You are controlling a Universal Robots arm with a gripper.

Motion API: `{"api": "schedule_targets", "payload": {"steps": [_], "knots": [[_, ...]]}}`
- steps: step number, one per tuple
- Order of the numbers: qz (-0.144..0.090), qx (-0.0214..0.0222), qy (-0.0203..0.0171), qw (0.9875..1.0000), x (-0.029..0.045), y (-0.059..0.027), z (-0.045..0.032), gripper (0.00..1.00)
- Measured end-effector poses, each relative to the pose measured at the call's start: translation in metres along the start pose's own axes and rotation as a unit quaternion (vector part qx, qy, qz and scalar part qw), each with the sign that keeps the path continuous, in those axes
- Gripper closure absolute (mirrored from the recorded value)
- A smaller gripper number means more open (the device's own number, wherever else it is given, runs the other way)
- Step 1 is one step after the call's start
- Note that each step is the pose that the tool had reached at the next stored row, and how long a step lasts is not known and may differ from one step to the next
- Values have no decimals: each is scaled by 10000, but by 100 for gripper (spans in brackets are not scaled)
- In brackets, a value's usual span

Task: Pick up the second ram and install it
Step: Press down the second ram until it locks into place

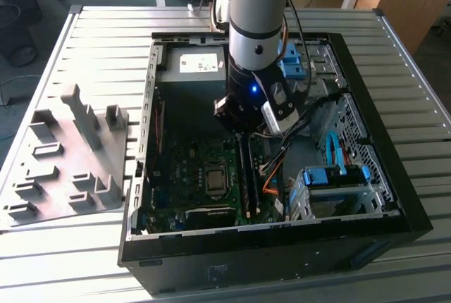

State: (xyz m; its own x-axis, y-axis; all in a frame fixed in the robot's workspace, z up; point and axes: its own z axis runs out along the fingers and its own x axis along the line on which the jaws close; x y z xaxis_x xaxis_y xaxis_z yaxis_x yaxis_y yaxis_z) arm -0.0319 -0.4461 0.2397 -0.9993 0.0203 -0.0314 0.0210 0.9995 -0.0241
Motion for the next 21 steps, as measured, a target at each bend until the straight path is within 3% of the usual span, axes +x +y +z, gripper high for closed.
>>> {"api": "schedule_targets", "payload": {"steps": [10,21], "knots": [[0,-4,0,10000,46,93,173,90],[0,-5,0,10000,48,99,209,90]]}}
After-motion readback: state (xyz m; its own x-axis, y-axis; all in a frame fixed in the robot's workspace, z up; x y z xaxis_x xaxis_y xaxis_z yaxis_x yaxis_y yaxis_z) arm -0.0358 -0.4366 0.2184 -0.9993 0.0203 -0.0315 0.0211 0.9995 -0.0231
